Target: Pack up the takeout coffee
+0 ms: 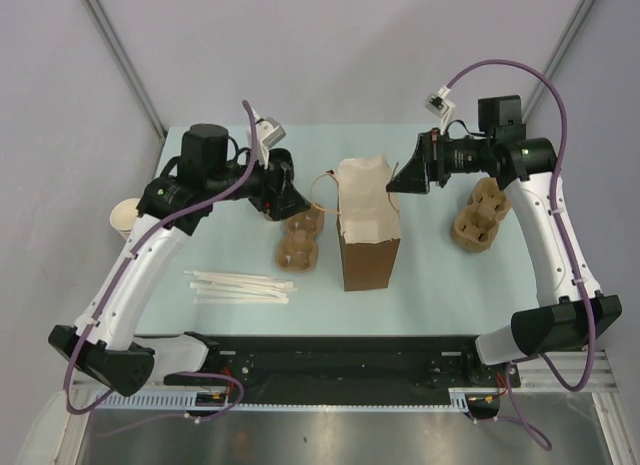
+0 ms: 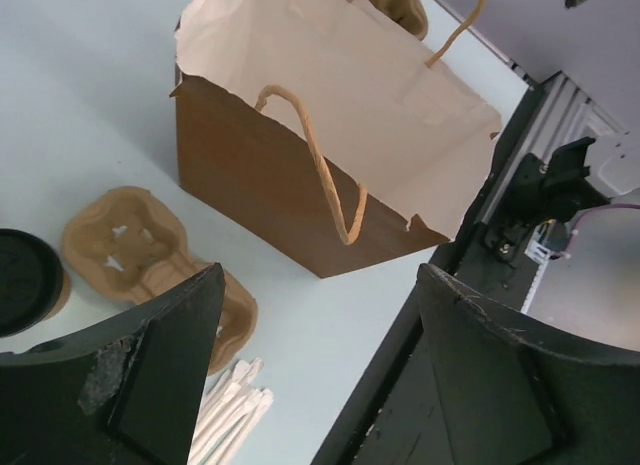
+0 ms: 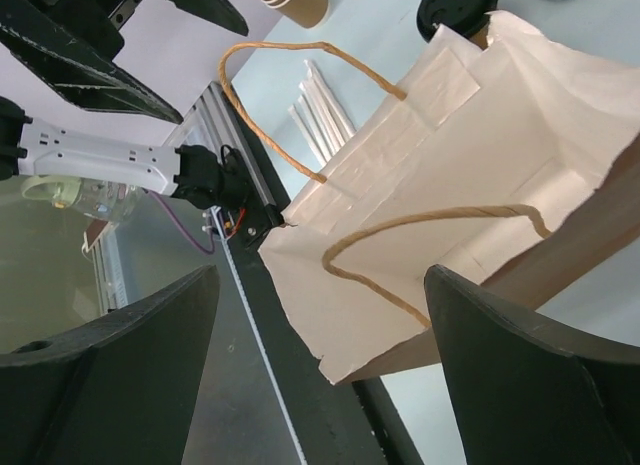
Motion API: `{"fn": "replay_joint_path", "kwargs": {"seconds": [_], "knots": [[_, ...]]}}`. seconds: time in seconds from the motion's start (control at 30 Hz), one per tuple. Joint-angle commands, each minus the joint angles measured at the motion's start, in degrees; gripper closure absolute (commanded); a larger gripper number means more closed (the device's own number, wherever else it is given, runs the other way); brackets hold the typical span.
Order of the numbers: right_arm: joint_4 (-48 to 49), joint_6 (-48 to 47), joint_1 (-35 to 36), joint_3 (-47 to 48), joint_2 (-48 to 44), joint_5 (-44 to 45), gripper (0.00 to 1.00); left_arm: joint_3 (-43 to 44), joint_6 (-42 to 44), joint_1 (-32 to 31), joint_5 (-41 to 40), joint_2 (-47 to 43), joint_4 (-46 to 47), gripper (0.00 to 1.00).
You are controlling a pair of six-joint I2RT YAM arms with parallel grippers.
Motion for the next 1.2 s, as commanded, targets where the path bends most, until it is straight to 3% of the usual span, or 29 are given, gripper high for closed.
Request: {"fn": "replay_joint_path", "kwargs": {"seconds": [0.0,0.13,0.3,0.37,0.57,0.63,0.7,0.83,0.93,1.17], "knots": [[0.33,-1.76,2.25,0.65,0.3,1.63,0.12,-0.61,-5.99,0.45,4.69,0.25,8.23,0.18],[0.15,-2.2,3.05,0.73,1.09,2.33,0.26,-0.96,-6.87,0.45,5.66,1.31,9.64,0.2],[-0.02,-2.29,2.79,1.17,1.0,2.77,0.6,-0.87,-7.05,0.45,6.28,2.45,10.17,0.27],[-0.2,-2.37,2.43,1.08,0.91,3.3,0.73,-0.96,-7.05,0.45,5.75,3.15,9.82,0.35],[-1.25,-2.9,0.24,0.47,-0.32,3.39,0.9,-1.75,-7.31,0.45,6.8,4.56,10.43,0.42],[-1.69,-3.25,-0.11,0.03,-0.67,3.83,0.98,-1.58,-7.57,0.45,7.16,5.09,10.78,0.52],[-2.3,-3.86,-0.29,-0.5,-0.67,4.26,1.0,-1.31,-7.4,0.45,7.07,5.53,11.05,0.61],[-3.97,-5.18,-1.52,-0.59,-1.02,5.32,1.0,-1.05,-6.0,0.54,6.19,5.88,9.82,0.89],[-6.08,-7.2,-2.66,-0.24,-1.11,5.76,1.0,-1.48,-5.12,0.72,4.09,6.32,8.94,1.0],[-13.28,-12.12,-5.47,2.66,0.29,4.8,1.0,-1.49,-3.79,2.21,2.15,7.9,7.62,1.0]]}}
